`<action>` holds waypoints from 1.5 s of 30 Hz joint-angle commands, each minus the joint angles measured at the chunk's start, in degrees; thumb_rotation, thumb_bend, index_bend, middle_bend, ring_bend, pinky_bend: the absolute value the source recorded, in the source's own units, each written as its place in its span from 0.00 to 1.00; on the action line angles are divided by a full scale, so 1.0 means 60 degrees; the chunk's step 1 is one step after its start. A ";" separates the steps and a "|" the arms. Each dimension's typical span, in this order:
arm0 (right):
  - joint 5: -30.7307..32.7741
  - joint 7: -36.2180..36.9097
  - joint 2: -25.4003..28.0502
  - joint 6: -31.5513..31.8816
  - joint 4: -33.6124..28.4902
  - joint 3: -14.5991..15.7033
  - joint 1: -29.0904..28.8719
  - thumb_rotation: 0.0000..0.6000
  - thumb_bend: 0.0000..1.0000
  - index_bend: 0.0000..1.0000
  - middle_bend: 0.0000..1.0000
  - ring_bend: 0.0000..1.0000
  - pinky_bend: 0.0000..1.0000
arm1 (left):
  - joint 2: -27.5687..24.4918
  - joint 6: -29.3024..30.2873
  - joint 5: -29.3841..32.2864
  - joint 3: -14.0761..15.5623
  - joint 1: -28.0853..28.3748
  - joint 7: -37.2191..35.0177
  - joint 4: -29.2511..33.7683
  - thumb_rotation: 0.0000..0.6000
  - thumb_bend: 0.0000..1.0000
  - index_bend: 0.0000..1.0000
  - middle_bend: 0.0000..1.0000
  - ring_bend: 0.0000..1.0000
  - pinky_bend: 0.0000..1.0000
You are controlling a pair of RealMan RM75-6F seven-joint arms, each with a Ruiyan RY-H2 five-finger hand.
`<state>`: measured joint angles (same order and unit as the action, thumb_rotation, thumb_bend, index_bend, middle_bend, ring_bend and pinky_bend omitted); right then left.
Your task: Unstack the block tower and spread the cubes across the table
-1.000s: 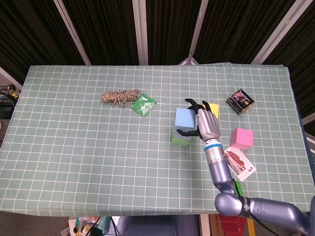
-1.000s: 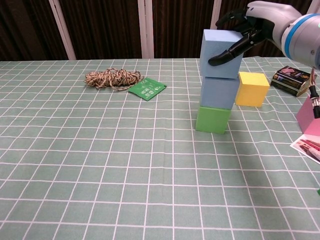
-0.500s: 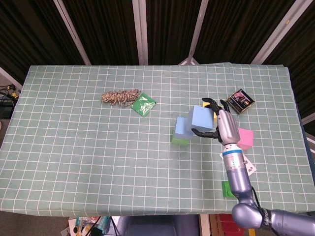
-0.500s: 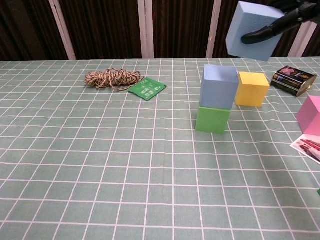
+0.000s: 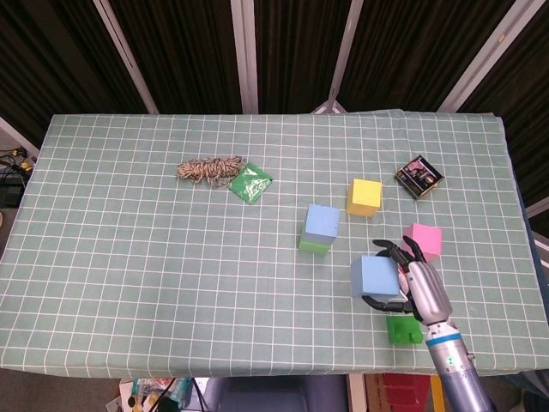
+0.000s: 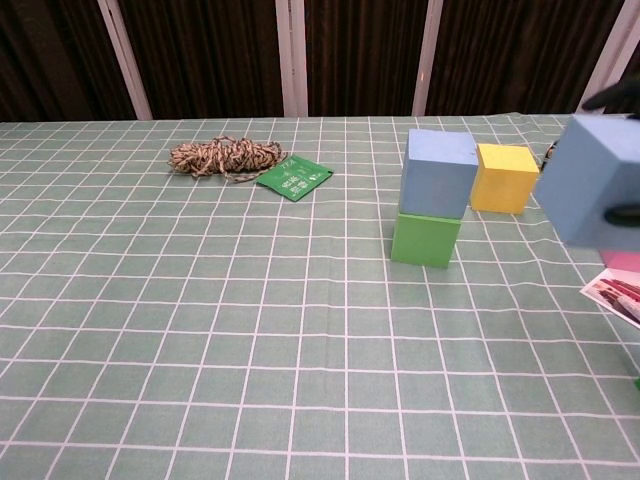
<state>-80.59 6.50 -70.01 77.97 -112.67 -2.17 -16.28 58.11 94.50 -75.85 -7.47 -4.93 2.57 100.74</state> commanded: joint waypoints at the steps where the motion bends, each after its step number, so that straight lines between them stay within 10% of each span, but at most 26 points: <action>1: -0.0612 -0.0214 -0.0271 -0.0021 0.0589 0.0664 0.0363 1.00 0.17 0.23 0.49 0.30 0.00 | -0.0012 0.0015 0.0005 -0.0010 -0.0011 -0.0038 -0.0008 1.00 0.19 0.17 0.00 0.00 0.08; 14: -0.0875 -0.0802 -0.1711 -0.0634 0.1629 0.0787 0.0308 1.00 0.17 0.07 0.07 0.00 0.00 | -0.0062 0.0062 0.0070 -0.0056 -0.0046 -0.0131 -0.0016 1.00 0.19 0.17 0.00 0.00 0.08; 28: -0.0072 -0.1213 -0.1574 -0.0360 0.0673 -0.0922 -0.0126 1.00 0.17 0.06 0.00 0.00 0.00 | -0.0078 0.0044 0.0074 -0.0056 -0.0044 -0.0149 -0.0003 1.00 0.19 0.17 0.00 0.00 0.08; 45: 0.4360 -0.4775 -0.2838 -0.1464 0.0805 -0.3251 -0.2555 1.00 0.17 0.06 0.00 0.00 0.00 | 0.0040 0.0176 -0.0010 -0.0026 -0.0056 0.0145 0.0041 1.00 0.19 0.17 0.00 0.00 0.08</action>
<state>-58.61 -18.10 -84.50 70.22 -109.41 -19.31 -28.31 58.35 95.55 -75.91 -7.62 -5.27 3.44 100.99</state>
